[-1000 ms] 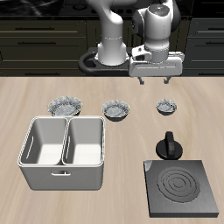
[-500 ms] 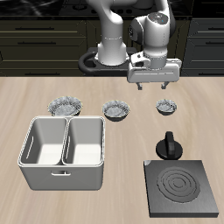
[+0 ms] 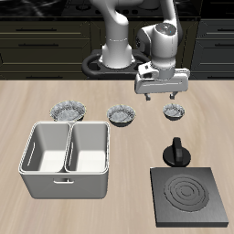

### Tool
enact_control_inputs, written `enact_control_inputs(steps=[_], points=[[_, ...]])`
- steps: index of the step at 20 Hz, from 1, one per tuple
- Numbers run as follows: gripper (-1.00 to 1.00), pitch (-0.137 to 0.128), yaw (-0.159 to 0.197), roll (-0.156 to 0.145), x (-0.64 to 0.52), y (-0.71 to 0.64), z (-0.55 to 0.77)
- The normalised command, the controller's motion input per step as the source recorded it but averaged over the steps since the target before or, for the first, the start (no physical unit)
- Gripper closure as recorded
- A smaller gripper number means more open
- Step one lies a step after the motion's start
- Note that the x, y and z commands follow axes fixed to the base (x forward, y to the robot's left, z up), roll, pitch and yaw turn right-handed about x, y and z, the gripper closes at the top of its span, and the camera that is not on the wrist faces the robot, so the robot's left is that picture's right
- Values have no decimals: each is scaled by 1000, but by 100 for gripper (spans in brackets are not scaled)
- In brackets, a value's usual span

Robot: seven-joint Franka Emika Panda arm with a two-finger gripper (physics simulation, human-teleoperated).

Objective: Place the smallest bowl inside the left compartment of the bowl drainer

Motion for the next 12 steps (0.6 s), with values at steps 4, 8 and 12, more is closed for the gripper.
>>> enact_control_inputs(steps=[4,8,12], points=[[-100,-34,10,0,67,41,-62],[-100,30,-10,-19,83,10,-179],[-100,29,6,5,4,36,-245]])
